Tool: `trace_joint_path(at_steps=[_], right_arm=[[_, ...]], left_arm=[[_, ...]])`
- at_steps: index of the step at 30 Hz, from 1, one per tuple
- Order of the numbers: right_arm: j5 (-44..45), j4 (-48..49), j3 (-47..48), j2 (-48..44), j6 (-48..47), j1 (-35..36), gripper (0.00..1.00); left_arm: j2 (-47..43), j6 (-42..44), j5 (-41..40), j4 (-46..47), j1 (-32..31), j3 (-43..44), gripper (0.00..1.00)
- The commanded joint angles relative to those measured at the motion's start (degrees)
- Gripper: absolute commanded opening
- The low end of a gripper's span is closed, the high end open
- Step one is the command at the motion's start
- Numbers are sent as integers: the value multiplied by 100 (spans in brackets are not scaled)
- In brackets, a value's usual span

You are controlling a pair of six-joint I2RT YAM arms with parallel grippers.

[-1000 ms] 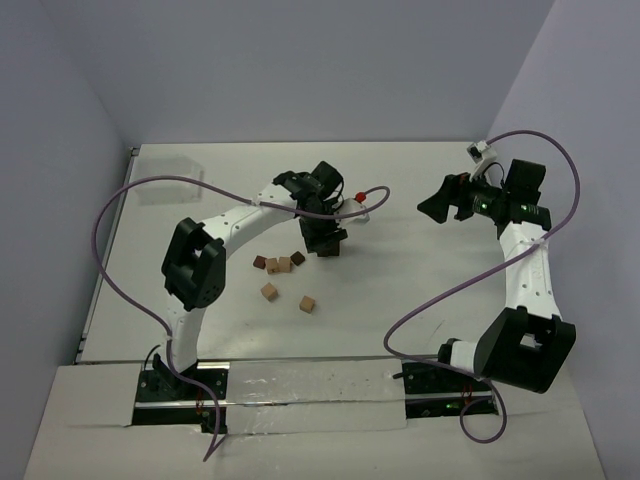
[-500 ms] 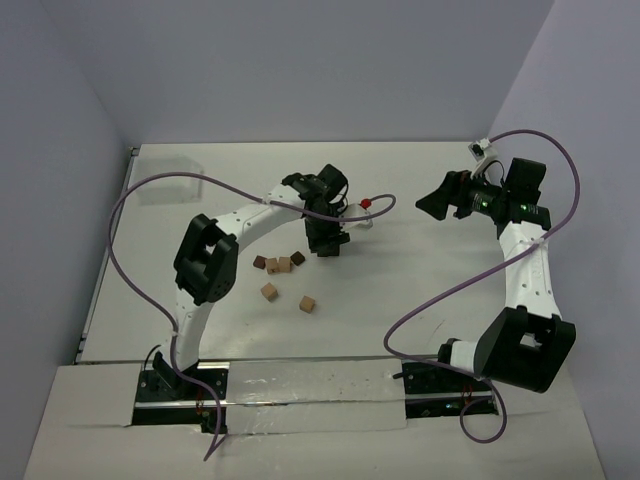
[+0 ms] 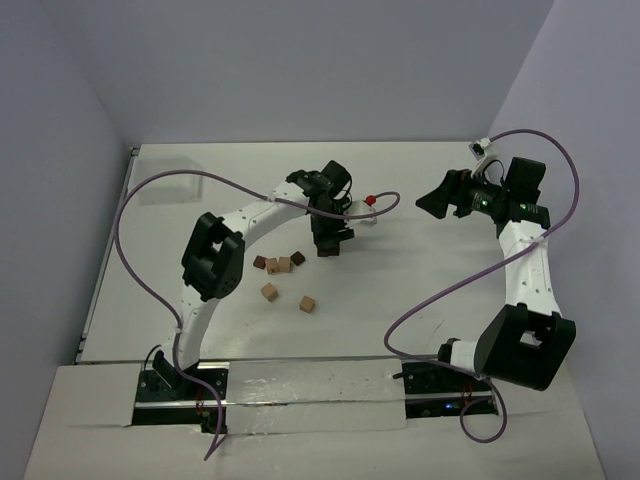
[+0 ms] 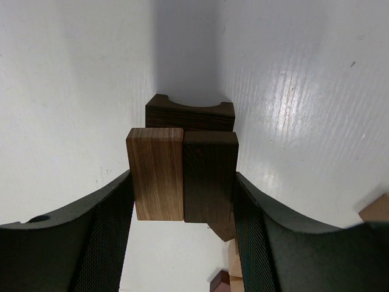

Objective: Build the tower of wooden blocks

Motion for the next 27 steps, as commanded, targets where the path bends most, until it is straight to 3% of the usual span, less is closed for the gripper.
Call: trace_joint_path(at_steps=[1, 18, 27], right_arm=[[-77, 224, 26, 16, 36, -31, 100], [-130, 226, 21, 35, 27, -31, 100], [-163, 234, 24, 73, 27, -31, 100]], left_arm=[[160, 213, 253, 79, 15, 406, 27], [429, 358, 312, -252, 15, 627, 30], [497, 438, 374, -372, 15, 668, 38]])
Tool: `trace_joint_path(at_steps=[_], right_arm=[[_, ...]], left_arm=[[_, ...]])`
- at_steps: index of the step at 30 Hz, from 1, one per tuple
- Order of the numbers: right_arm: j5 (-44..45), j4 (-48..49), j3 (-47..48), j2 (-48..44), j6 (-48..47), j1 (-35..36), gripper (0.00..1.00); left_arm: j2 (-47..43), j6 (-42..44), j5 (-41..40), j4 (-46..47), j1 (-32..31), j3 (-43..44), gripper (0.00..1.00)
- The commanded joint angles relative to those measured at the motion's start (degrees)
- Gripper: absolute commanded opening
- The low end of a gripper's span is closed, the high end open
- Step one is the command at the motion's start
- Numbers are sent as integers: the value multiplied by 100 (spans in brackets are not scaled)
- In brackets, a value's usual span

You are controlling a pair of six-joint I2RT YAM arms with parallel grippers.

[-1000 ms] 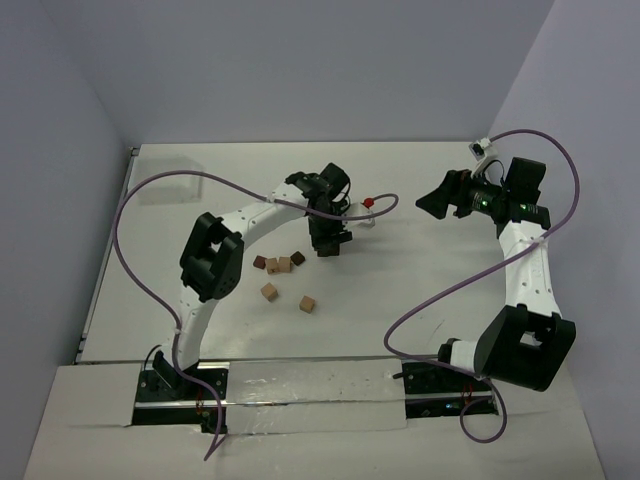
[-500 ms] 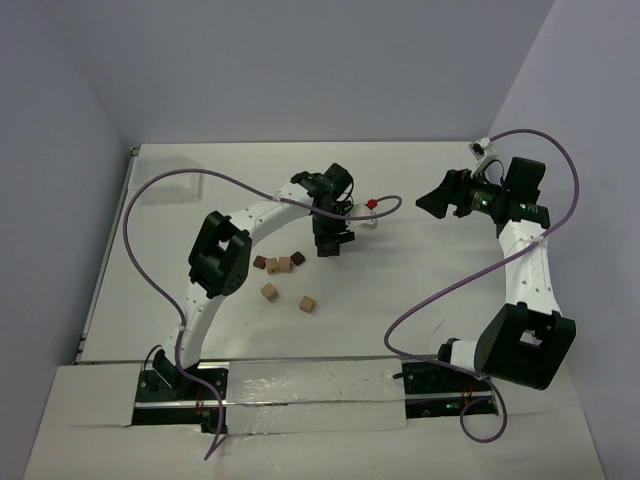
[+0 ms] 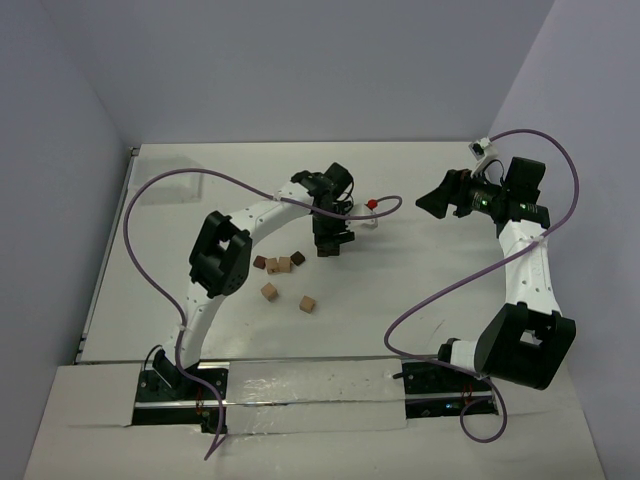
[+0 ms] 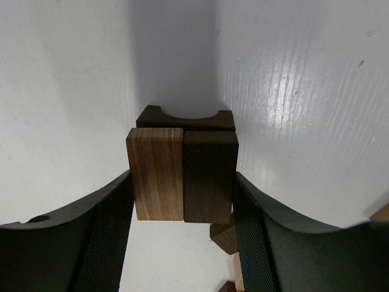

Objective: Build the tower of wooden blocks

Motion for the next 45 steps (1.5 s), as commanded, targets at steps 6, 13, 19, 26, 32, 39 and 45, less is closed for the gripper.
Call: trace_joint_path(at_steps=[6, 13, 19, 26, 32, 39, 45], right_arm=[[-181, 245, 9, 40, 52, -31, 100], [-194, 246, 0, 47, 43, -31, 100], [-258, 176, 26, 84, 8, -31, 100], [-252, 192, 1, 59, 7, -31, 100], [-264, 211, -9, 54, 17, -31, 100], [-260, 220, -9, 49, 17, -31, 100], [-260, 211, -6, 55, 17, -31, 100]], left_arm=[[88, 215, 248, -160, 0, 303, 40], [138, 215, 292, -241, 0, 382, 49], [123, 177, 279, -188, 0, 375, 55], [105, 168, 239, -74, 0, 339, 58], [118, 175, 187, -32, 0, 325, 59], [105, 129, 195, 22, -6, 303, 68], [44, 60, 213, 173, 8, 245, 76]])
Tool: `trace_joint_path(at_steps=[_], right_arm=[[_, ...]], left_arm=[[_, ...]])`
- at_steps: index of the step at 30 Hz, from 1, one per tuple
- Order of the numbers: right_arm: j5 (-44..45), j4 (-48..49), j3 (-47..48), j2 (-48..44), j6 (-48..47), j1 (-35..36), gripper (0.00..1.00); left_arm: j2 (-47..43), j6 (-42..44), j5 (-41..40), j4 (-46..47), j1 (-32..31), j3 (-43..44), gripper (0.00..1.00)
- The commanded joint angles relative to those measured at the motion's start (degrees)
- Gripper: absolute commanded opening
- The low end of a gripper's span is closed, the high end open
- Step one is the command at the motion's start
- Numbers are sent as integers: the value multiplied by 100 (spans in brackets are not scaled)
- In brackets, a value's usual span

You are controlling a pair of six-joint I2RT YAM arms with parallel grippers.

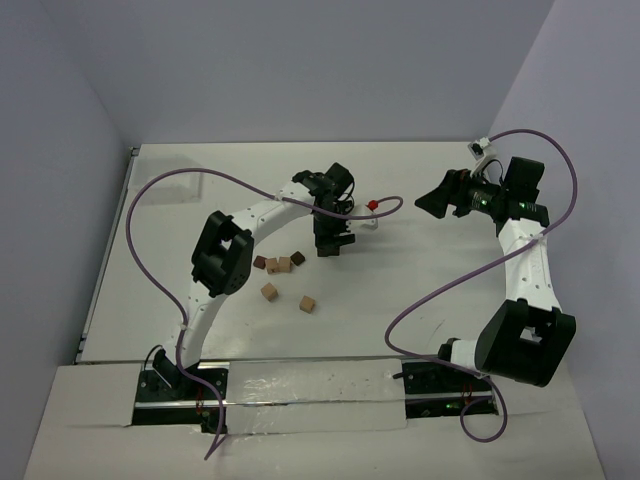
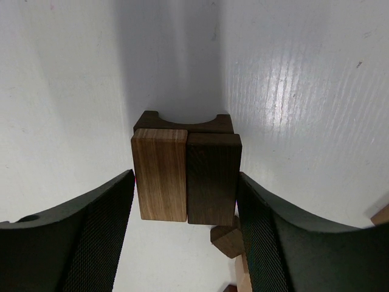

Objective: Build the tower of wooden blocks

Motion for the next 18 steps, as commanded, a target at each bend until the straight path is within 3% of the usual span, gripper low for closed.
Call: trace_joint_path(at_steps=[1, 2, 18], right_arm=[[-131, 169, -9, -33, 17, -31, 100], [-131, 169, -9, -41, 17, -31, 100], [-131, 213, -35, -67, 35, -22, 100]], left_arm=[[-66, -18, 124, 274, 5, 99, 81], [-73, 3, 131, 267, 13, 98, 99], [-552, 22, 192, 27, 39, 337, 99]])
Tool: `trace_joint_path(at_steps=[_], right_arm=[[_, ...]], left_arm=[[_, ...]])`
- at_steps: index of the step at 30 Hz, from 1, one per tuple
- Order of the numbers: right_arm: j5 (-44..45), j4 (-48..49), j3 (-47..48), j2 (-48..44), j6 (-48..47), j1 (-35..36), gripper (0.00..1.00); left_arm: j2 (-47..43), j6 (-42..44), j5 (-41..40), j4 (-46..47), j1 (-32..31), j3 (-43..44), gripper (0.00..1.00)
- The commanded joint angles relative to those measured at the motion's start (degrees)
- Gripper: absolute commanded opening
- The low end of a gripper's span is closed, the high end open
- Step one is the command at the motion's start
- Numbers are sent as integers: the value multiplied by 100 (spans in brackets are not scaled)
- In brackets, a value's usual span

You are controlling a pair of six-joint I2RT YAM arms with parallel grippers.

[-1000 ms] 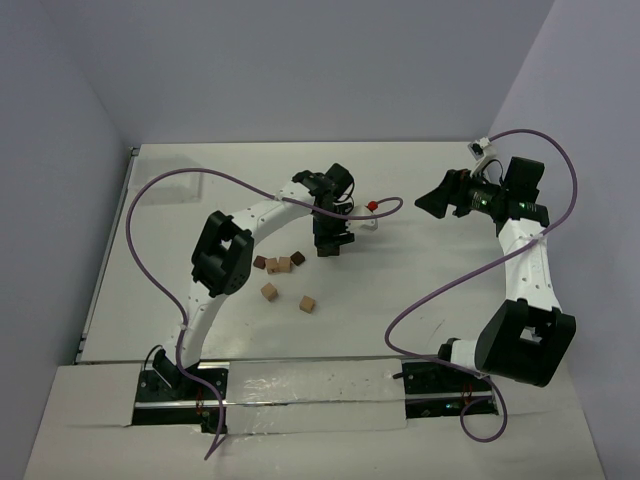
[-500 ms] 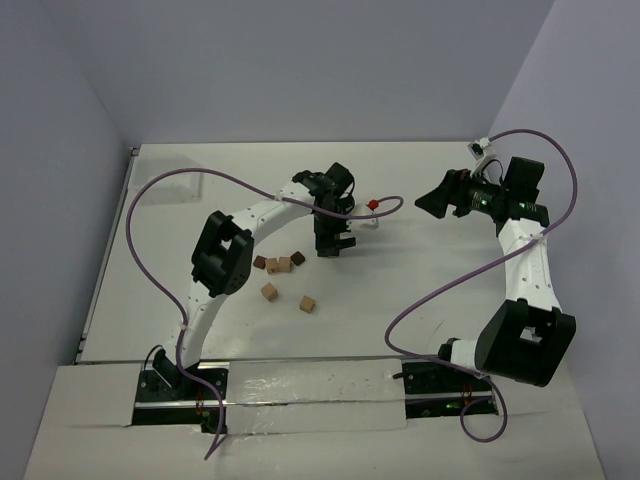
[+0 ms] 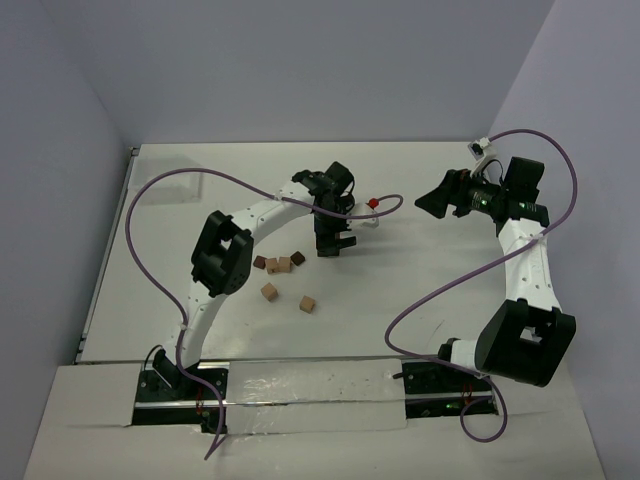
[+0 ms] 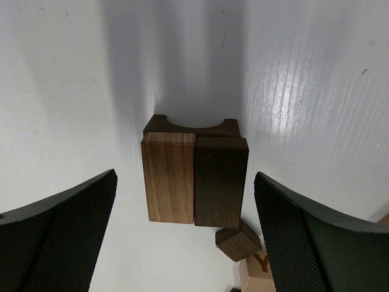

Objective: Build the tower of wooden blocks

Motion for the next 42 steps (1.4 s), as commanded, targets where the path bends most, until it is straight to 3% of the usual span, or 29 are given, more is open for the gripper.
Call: trace_joint_path(at_steps=[1, 9, 16, 21, 25, 29, 30, 33, 35, 42], right_arm=[[-138, 213, -26, -67, 42, -22, 100], [-132, 215, -24, -84, 62, -5, 100], [16, 166, 0, -79, -52, 86, 100], [320, -10, 47, -32, -325, 466, 100], [535, -109, 46, -25, -596, 937, 100], [966, -182, -24, -4, -817, 1549, 100], [1002, -185, -28, 10, -832, 1586, 100], [1249, -211, -39, 102, -952, 2036, 100], [1249, -284, 49, 214, -966, 2173, 100], [1501, -496, 248, 399, -1144, 2465, 100]], left_arm=[[-625, 64, 164, -148, 26, 358, 99], [-1358, 27, 258, -338, 85, 372, 99], [-2160, -319, 1076, -370, 358, 183, 99], [-3473, -1128, 1930, 803, 1121, -1210, 99], [-4107, -1974, 2012, 1664, 2047, -2759, 99], [-4519, -1847, 2042, 1713, 2329, -3755, 99], [-4552, -1740, 2043, 1731, 2328, -3841, 97], [-4761, -1348, 1924, 1837, 2326, -4634, 69], [-4637, -947, 1878, 1761, 2321, -4854, 57], [-3869, -175, 1760, 1784, 2336, -4873, 53]])
